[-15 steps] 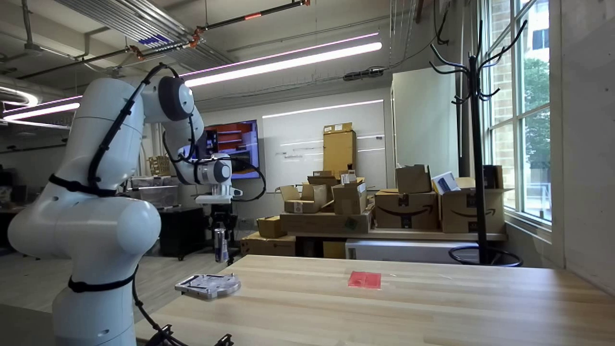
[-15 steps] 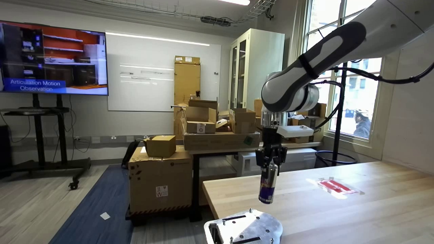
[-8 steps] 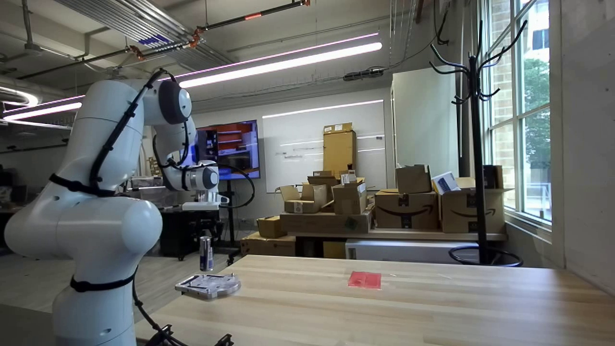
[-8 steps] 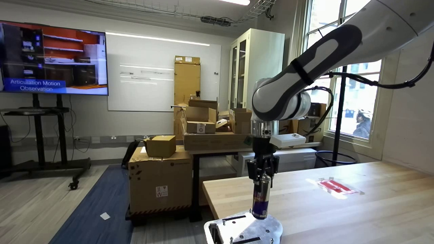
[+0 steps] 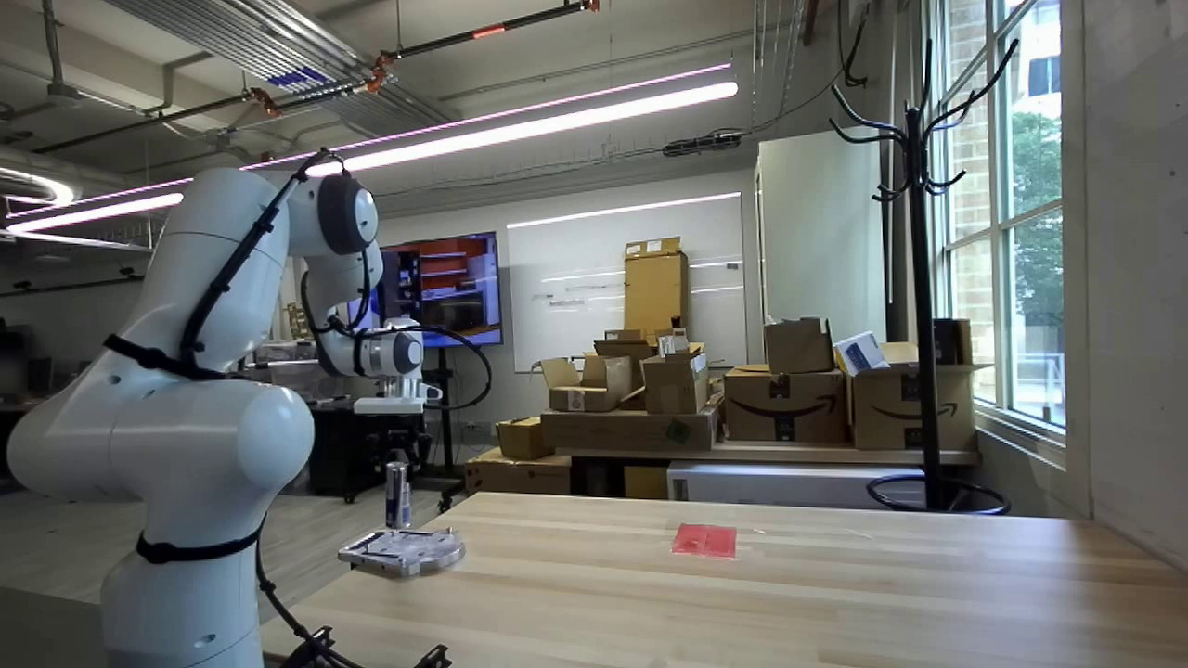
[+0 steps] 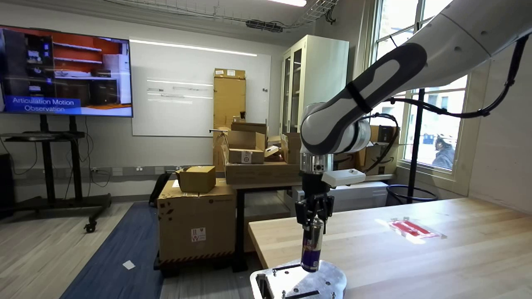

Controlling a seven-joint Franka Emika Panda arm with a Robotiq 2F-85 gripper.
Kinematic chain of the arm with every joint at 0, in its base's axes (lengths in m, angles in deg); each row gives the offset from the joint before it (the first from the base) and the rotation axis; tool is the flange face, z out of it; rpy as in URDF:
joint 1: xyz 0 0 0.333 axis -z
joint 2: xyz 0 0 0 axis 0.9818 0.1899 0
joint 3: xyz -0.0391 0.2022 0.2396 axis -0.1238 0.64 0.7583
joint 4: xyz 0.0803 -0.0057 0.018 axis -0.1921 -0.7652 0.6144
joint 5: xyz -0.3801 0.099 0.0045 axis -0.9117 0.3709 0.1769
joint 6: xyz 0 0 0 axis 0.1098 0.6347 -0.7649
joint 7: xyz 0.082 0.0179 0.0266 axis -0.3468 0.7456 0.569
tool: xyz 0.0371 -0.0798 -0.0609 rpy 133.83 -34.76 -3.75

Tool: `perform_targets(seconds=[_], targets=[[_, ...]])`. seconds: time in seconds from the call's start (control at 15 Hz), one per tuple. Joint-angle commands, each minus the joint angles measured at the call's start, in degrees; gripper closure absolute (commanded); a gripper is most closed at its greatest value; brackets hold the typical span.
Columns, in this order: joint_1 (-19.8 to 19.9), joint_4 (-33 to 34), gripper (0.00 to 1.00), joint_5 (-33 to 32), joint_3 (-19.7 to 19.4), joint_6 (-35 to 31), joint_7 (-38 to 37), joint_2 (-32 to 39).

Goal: Put the can on top of the silver object on the left.

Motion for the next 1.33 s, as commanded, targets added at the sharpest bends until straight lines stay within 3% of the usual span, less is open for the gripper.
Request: perform_targets(seconds=[0.0, 0.6, 1.2, 1.27], targets=[[0.14, 5.74, 0.67, -1.55, 0.04, 0.7, 0.03, 3.99], [0.34, 11.2, 0.67, -1.12, -0.44, 0.76, 0.27, 11.01], [0.53, 12.23, 0.67, -1.16, -0.81, 0.76, 0.11, 12.4], [0.53, 12.04, 0.17, -1.15, -0.89, 0.85, -0.09, 12.28]])
